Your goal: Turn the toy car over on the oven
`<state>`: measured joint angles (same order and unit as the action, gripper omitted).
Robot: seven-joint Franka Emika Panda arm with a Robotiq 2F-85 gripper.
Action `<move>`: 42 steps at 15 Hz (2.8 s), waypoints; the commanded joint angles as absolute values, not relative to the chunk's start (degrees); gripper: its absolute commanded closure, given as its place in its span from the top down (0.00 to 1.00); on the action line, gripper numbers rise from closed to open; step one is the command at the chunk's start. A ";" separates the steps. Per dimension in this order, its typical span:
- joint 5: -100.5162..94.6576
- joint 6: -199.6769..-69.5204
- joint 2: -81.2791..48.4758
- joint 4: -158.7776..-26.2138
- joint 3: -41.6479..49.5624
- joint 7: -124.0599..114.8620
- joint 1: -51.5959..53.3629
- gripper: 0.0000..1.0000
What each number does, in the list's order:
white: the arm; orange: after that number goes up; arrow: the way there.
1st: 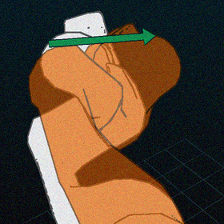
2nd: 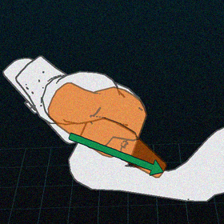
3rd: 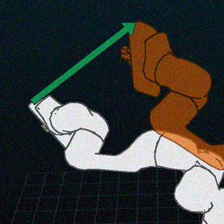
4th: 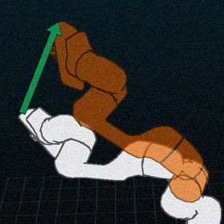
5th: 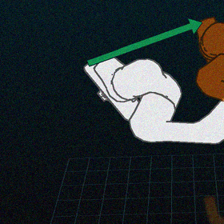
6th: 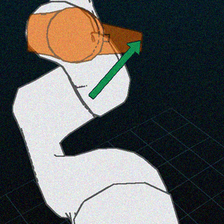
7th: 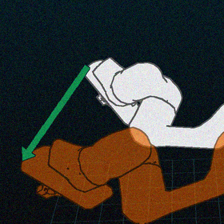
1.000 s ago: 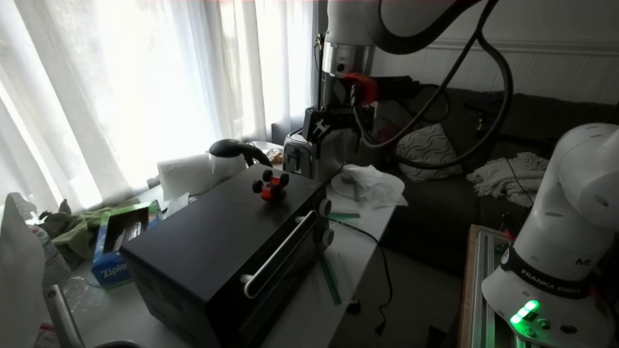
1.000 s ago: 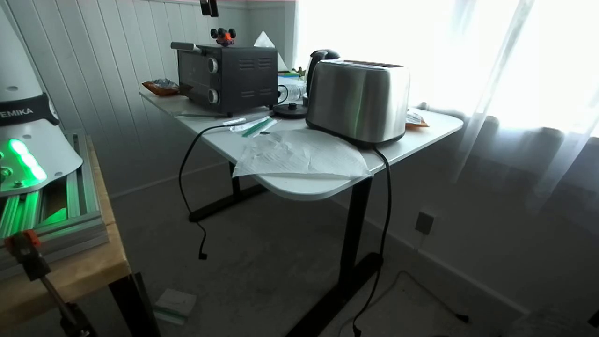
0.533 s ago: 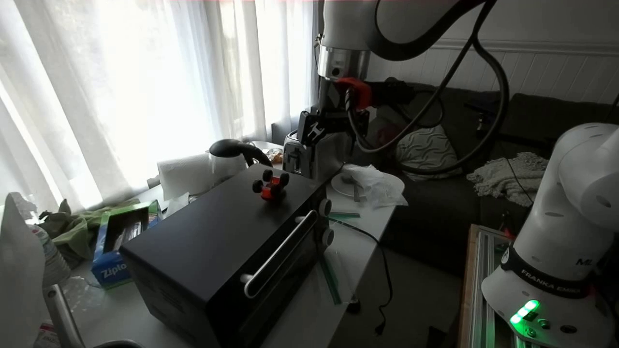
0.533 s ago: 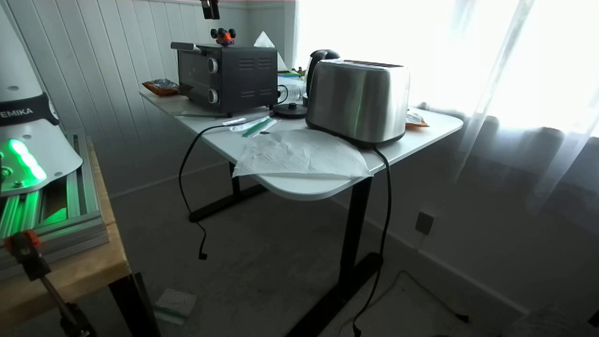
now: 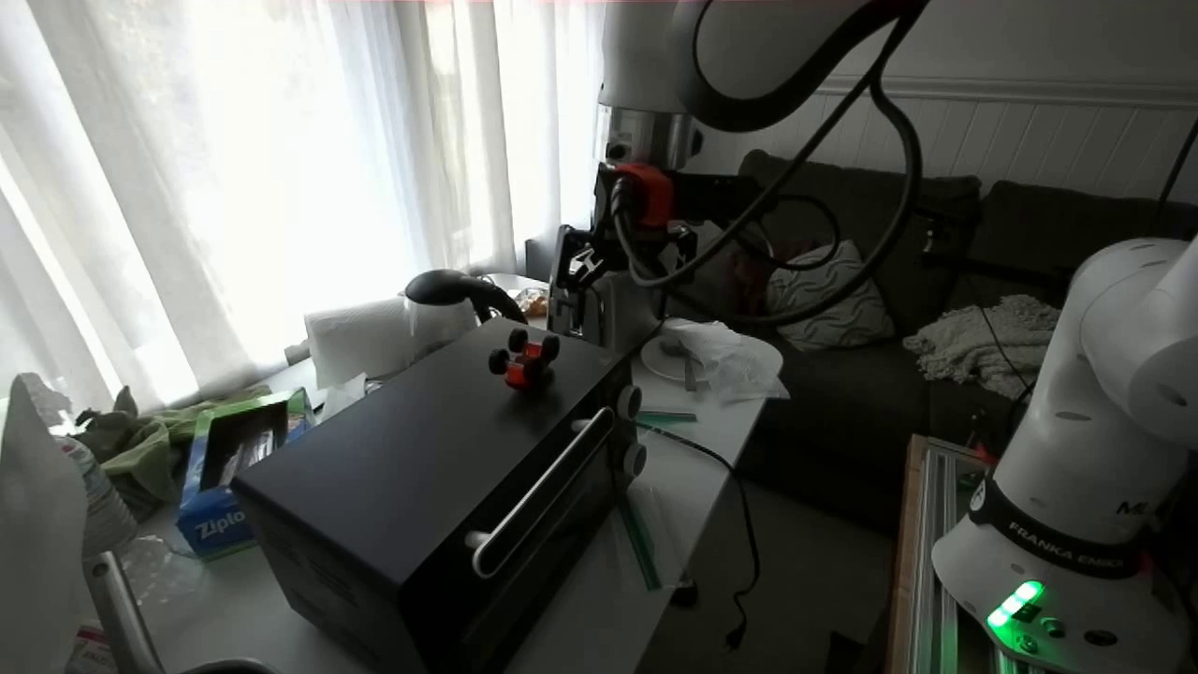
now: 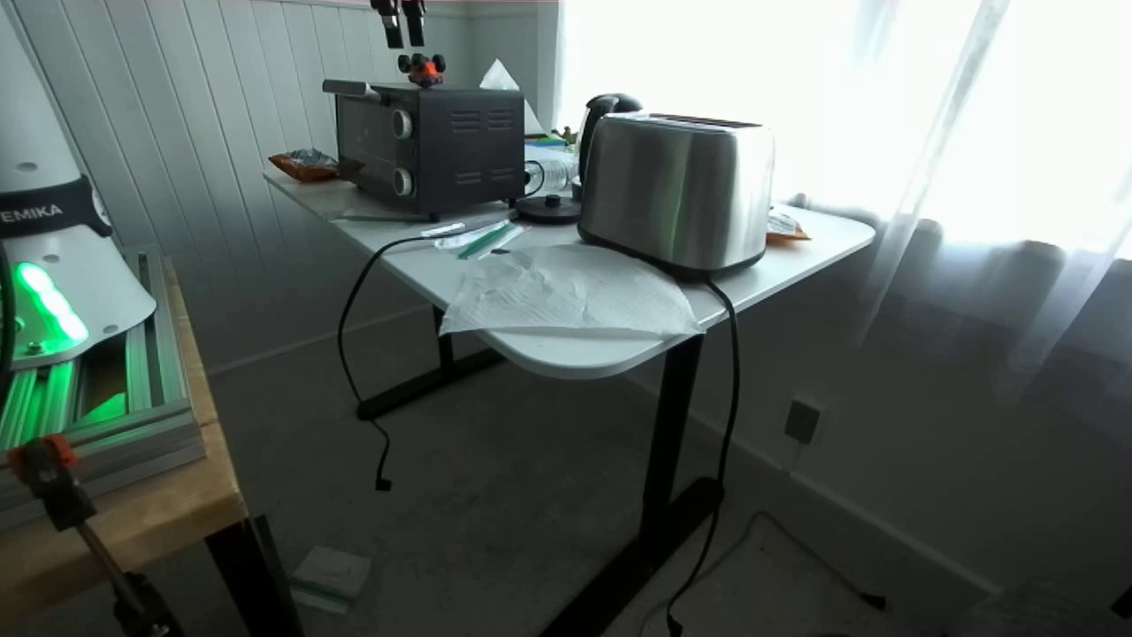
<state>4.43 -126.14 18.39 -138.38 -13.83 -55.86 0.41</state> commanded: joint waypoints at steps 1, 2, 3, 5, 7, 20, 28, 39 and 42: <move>7.11 -127.21 15.00 -135.04 -13.47 -61.81 1.69 1.00; 6.42 -129.28 14.56 -135.13 -13.49 -62.24 1.83 1.00; 7.73 -129.73 13.57 -134.43 -13.09 -62.50 2.34 1.00; 8.18 -130.47 11.78 -133.49 -13.01 -65.17 2.47 1.00; 8.36 -131.48 10.36 -132.82 -12.81 -67.08 2.74 1.00; 9.27 -134.48 3.13 -128.05 -11.28 -72.16 4.18 1.00; 15.57 -136.59 0.44 -127.28 -10.10 -66.44 5.62 1.00; 17.67 -139.03 1.47 -128.09 -9.38 -61.87 5.71 0.09; 17.81 -139.52 2.13 -128.45 -9.29 -61.27 5.67 0.00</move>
